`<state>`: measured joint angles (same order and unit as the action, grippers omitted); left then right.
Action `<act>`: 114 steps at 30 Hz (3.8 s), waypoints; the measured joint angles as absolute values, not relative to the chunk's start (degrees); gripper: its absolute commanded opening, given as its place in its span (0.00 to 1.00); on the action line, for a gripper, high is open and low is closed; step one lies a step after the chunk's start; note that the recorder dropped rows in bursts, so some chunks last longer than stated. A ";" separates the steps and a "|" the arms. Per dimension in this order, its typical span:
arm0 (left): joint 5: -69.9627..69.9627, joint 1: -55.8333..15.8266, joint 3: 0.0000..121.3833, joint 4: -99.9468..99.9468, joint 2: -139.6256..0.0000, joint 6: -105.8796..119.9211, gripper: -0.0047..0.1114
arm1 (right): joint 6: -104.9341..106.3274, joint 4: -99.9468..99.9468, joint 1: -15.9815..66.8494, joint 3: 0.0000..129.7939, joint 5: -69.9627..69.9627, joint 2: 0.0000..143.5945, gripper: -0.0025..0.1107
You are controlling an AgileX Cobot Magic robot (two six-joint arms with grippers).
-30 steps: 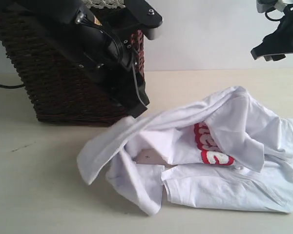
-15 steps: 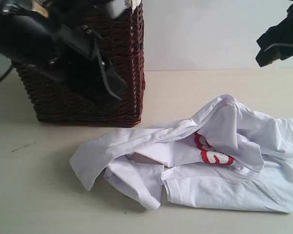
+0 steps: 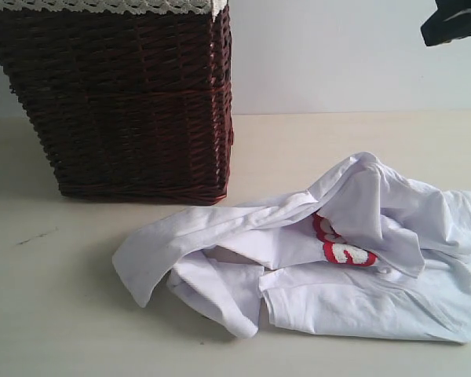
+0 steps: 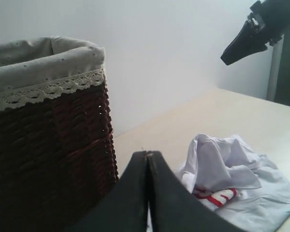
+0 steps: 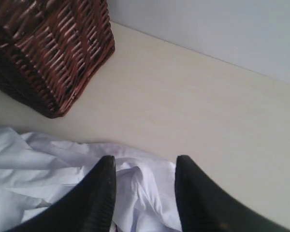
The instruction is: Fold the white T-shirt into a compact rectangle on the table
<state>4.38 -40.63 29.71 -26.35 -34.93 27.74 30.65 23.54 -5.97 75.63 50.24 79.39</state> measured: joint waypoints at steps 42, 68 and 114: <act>8.60 -30.77 22.33 -14.22 -22.84 10.30 0.04 | 30.87 27.76 -5.97 75.63 48.63 79.39 0.37; 10.50 -11.54 0.12 -11.36 -0.34 7.27 0.04 | 30.87 27.76 -5.97 75.63 48.58 79.39 0.37; 20.98 -11.54 -0.03 -11.36 -0.34 5.82 0.04 | 27.65 26.42 -5.97 75.53 57.15 80.75 0.35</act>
<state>20.98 -11.54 -0.03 -11.36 -0.34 5.82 27.65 26.42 -5.97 75.53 57.15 80.75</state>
